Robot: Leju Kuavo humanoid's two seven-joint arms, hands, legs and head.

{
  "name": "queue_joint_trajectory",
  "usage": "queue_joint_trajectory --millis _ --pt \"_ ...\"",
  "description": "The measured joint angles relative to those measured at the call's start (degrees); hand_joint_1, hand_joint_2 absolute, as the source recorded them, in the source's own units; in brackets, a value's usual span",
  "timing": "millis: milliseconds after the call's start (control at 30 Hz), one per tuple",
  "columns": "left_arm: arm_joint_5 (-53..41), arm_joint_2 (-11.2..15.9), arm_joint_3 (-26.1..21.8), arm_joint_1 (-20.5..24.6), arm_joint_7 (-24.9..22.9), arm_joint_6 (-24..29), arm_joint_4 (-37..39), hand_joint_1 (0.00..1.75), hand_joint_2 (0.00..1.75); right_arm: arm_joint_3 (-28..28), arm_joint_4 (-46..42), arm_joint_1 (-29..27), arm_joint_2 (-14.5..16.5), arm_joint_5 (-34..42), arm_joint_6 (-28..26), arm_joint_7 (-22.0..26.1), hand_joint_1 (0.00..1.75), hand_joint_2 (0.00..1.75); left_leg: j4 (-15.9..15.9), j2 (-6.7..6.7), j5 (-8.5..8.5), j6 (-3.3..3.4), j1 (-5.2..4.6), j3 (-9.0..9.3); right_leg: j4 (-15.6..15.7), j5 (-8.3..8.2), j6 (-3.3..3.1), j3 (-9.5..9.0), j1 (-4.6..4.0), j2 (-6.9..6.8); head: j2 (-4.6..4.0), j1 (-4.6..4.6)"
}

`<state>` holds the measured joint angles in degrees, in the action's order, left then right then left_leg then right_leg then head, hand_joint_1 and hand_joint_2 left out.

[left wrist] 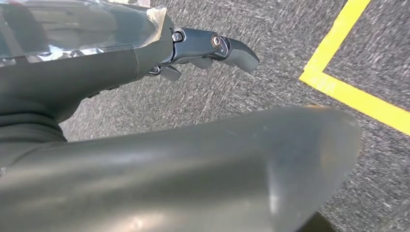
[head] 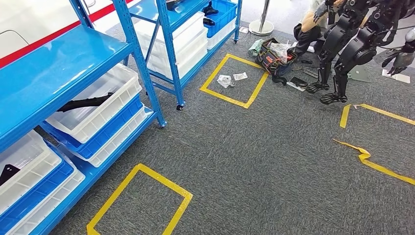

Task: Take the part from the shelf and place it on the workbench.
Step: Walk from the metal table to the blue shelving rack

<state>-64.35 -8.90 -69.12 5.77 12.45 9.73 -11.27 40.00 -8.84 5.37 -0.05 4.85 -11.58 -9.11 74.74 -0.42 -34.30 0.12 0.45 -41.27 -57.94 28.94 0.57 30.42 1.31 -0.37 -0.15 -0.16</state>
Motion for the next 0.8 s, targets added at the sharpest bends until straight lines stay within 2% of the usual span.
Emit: queue_joint_trajectory --millis 33,67,100,133,167,200,267,333,367,400,467,500,533,567,600,633,667,700,767,800 --pt "0.0 0.0 0.0 -0.1 -0.1 0.0 0.0 0.0 0.0 0.0 0.0 0.0 0.0 0.0 0.0 0.0 0.0 0.0 -0.5 0.05 1.1 -0.02 0.12 0.01 0.0 0.15 0.02 -0.19 0.01 0.01 0.0 0.0" --pt "0.0 0.0 0.0 -0.1 -0.2 0.0 0.0 0.0 0.0 0.0 0.0 -0.1 0.0 0.0 0.0 0.0 0.0 0.0 -3.2 0.15 3.06 0.02 0.24 1.16 0.0 0.36 0.14 -0.47 0.05 0.04 0.0 0.0" --pt "-0.1 0.0 0.0 -0.1 -0.2 0.0 0.0 0.0 0.0 0.0 0.0 -0.1 0.0 0.0 0.0 0.0 0.0 0.0 -7.2 0.35 5.27 0.13 0.33 3.02 0.0 0.63 0.36 -0.83 0.09 0.07 0.0 -0.02" --pt "-0.1 0.0 0.0 0.0 -0.2 0.0 0.0 0.0 0.0 0.0 0.0 -0.1 0.0 0.0 0.0 0.0 0.0 0.0 -11.0 0.56 6.75 0.25 0.26 4.93 0.0 0.95 0.7 -1.03 -0.03 0.07 0.0 -0.05" --pt "-0.1 0.0 0.0 0.0 -0.3 0.0 0.0 0.0 0.0 0.0 0.0 -0.1 0.0 0.0 0.0 0.0 0.0 0.0 -13.7 0.68 7.44 0.44 0.12 6.29 0.0 1.27 1.09 -1.17 -0.14 0.07 0.0 -0.08" --pt "-0.1 0.0 0.0 0.0 -0.3 0.0 0.0 0.0 0.0 0.0 0.0 0.0 0.0 0.0 0.0 0.0 0.0 0.0 -15.1 0.72 7.41 0.72 -0.09 7.04 0.1 1.51 1.49 -1.36 -0.26 0.04 0.0 -0.1" --pt "-0.2 0.0 0.0 0.0 -0.3 -0.1 0.0 0.0 0.0 0.0 0.0 0.0 0.0 0.0 0.0 0.1 0.0 0.0 -15.6 0.44 6.86 1.56 -0.38 7.54 0.1 1.51 2.46 -2.1 -0.38 -0.02 0.0 -0.14" --pt "-0.3 0.0 0.0 0.0 -0.4 -0.1 0.0 0.0 0.0 0.0 0.0 0.1 0.0 0.0 0.0 0.2 0.0 0.0 -16.0 0.23 6.71 2.47 -0.34 8.54 -1.2 2.06 2.95 -2.31 -0.31 0.0 0.0 -0.1" --pt "-0.3 0.0 0.0 0.0 -0.4 0.0 0.0 0.0 0.0 0.0 0.0 0.2 0.0 0.0 0.0 0.2 0.0 0.0 -16.2 0.15 6.62 2.85 -0.29 9.07 -3.0 2.96 2.82 -1.41 -0.27 0.03 0.0 0.03" --pt "-0.3 0.0 0.0 0.1 -0.4 0.0 0.0 0.0 0.0 0.0 0.0 0.3 0.1 0.0 0.0 0.3 0.0 0.0 -16.3 0.15 6.47 3.14 -0.28 9.4 -6.1 4.24 2.55 0.4 -0.22 0.06 0.0 0.14" --pt "-0.3 0.0 0.0 0.1 -0.4 0.0 0.0 0.0 0.0 0.0 0.0 0.4 0.1 0.0 0.0 0.4 0.0 0.0 -16.3 0.04 6.03 3.55 -0.45 9.73 -13.7 6.6 2.17 5.45 -0.32 0.1 0.0 0.29" --pt "-0.3 0.0 0.0 0.1 -0.4 0.0 0.0 0.0 0.0 0.0 0.0 0.3 0.0 0.0 0.0 0.4 0.0 0.0 -16.3 -0.07 5.76 3.65 -0.57 9.98 -16.2 6.91 2.23 7.54 -0.37 0.1 0.0 0.27" --pt "-0.3 0.0 0.0 0.0 -0.4 0.0 0.0 0.0 0.0 0.0 0.0 0.1 0.0 0.0 0.0 0.4 0.0 0.0 -16.3 -0.25 5.43 3.68 -0.67 10.34 -16.5 6.2 2.54 8.6 -0.42 0.11 0.0 0.28" --pt "-0.3 0.0 0.0 0.0 -0.4 0.0 0.0 0.0 0.0 0.0 0.0 -0.1 0.0 0.0 0.0 0.4 0.0 0.0 -16.3 -0.44 5.04 3.64 -0.74 10.83 -14.4 4.46 3.07 8.43 -0.46 0.11 0.0 0.29" --pt "-0.3 0.0 0.0 -0.1 -0.4 0.0 0.0 0.0 0.0 0.1 0.0 -0.2 -0.1 0.0 0.0 0.4 0.0 0.0 -16.3 -0.59 4.61 3.56 -0.79 11.41 -10.6 2.06 3.62 7.39 -0.51 0.11 0.0 0.3" --pt "-0.3 -0.1 0.0 -0.1 -0.4 0.0 0.0 0.0 0.0 0.1 0.1 -0.2 -0.1 0.0 0.0 0.4 0.0 0.0 -16.3 -0.7 4.15 3.4 -0.82 11.93 -6.8 -0.17 3.84 6.15 -0.63 0.11 0.0 0.31" --pt "-0.3 -0.1 0.0 -0.1 -0.5 0.0 0.0 0.0 0.0 0.1 0.1 -0.1 -0.2 -0.1 0.0 0.4 0.0 0.0 -16.3 -0.74 3.72 3.18 -0.85 12.41 -3.6 -1.28 3.5 5.14 -0.8 0.04 0.0 0.27" --pt "-0.3 -0.1 0.0 0.0 -0.5 0.0 0.0 0.0 0.0 0.1 0.1 0.0 -0.2 -0.1 0.0 0.4 0.0 0.0 -16.5 -0.74 3.32 2.85 -0.88 12.64 -1.9 -1.78 2.86 4.39 -1.07 0.01 0.0 0.24" --pt "-0.4 -0.2 0.0 0.0 -0.5 0.1 0.0 0.0 0.0 0.2 0.1 0.0 -0.1 -0.1 0.0 0.4 0.0 0.0 -16.3 -0.72 3.06 2.17 -0.97 13.32 -0.9 -1.47 1.13 3.82 -1.26 0.03 0.0 0.16" --pt "-0.4 -0.2 0.0 -0.1 -0.5 0.1 0.0 0.0 0.0 0.3 0.1 0.0 -0.1 -0.1 0.0 0.4 0.0 0.0 -16.0 -0.67 2.91 1.81 -0.98 13.47 -0.7 -1.71 0.65 3.14 -1.07 0.12 0.0 0.13"
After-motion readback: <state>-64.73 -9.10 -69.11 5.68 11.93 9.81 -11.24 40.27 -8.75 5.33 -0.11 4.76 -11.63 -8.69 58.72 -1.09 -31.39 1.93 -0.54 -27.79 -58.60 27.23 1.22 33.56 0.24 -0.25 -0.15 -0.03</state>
